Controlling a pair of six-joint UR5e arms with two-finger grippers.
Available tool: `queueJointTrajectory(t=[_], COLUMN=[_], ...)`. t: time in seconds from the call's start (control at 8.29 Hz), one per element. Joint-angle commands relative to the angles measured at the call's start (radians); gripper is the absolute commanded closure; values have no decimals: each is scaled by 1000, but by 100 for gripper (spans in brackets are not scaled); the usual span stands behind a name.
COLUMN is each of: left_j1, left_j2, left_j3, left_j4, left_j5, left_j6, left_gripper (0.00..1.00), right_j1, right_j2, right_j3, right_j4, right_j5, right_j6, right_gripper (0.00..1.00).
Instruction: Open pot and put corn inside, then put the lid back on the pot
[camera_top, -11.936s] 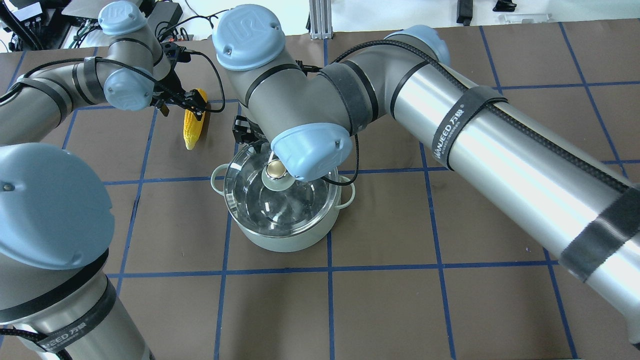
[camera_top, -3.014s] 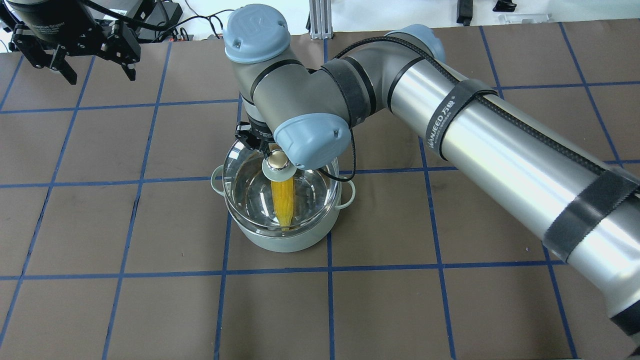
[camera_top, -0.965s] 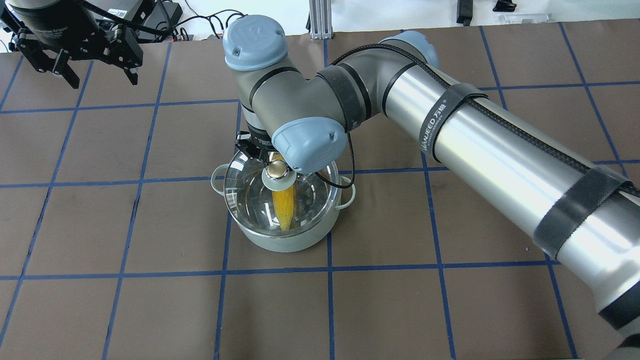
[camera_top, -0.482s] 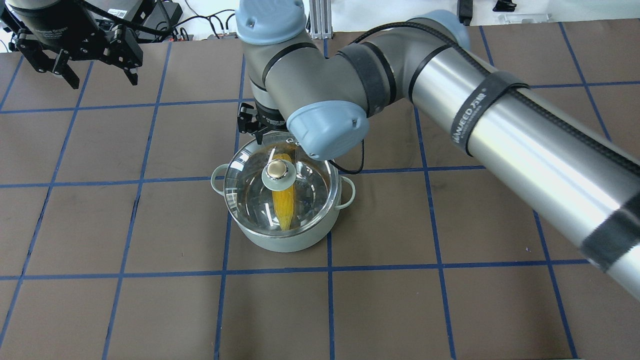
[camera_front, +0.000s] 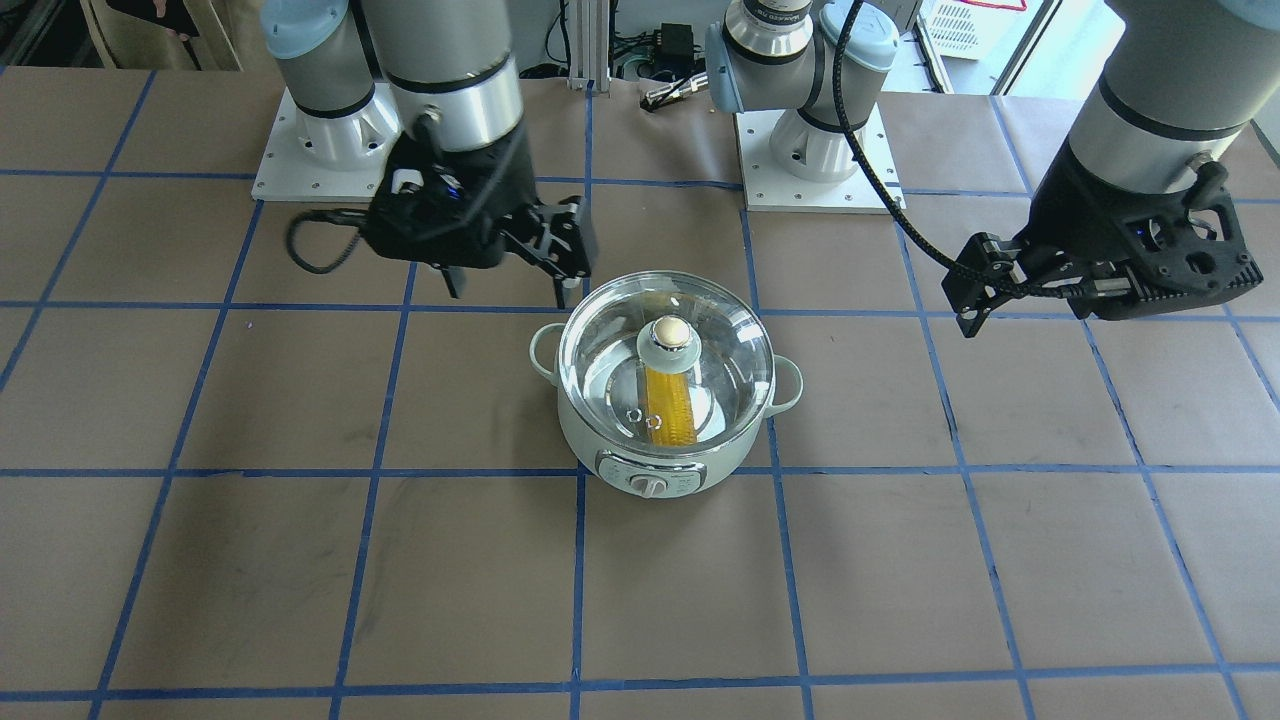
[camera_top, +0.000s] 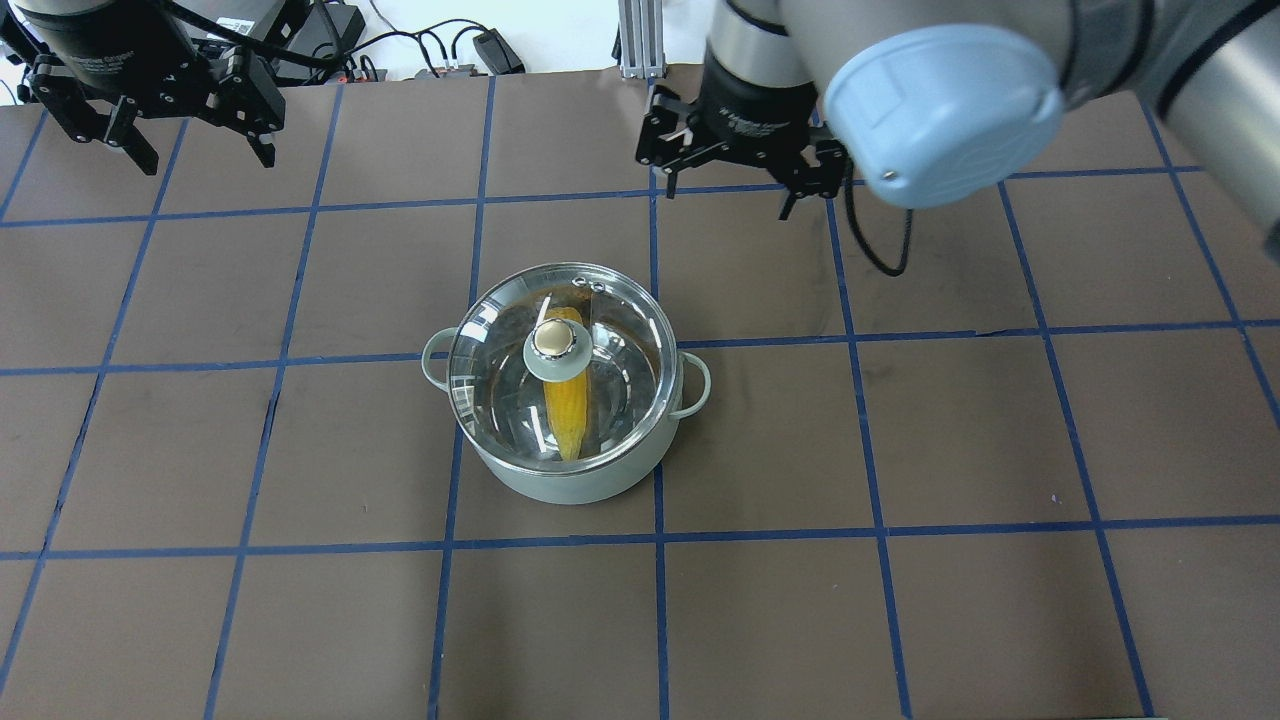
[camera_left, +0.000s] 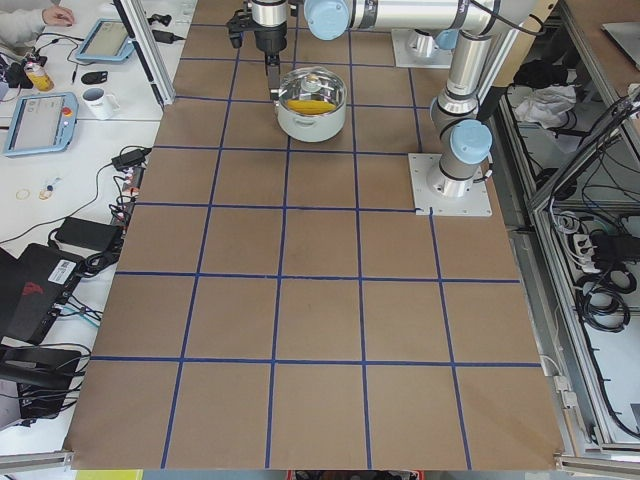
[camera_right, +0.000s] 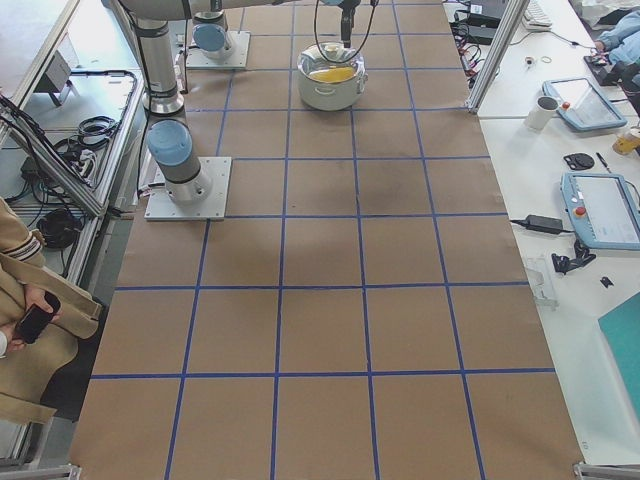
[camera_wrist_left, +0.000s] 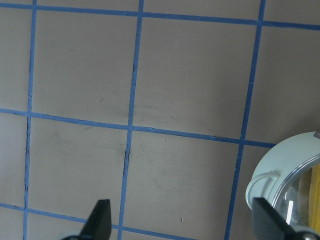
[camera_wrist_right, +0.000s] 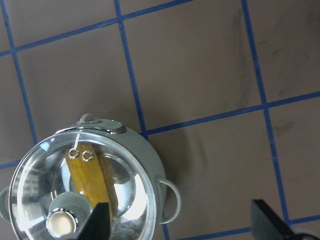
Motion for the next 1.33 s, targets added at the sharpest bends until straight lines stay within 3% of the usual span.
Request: queueJointTrajectory(t=[0.0,0.24,1.21], left_j1=[-31,-117,-147], left_j2=[-1,0,6], left_j3=[9,4,0], left_j4=[-4,-4,3], left_j5=[-11,-2,-75], left_j6=[0,-14,61], left_gripper=[0,0,0], right_j1=[-218,-274,-222], right_j2=[-159,-177,-184], right_j3=[7,7,30], right_j4=[188,217,203], right_j5=[0,-3,0], right_j6=[-137,-375,-399], right_gripper=[0,0,0])
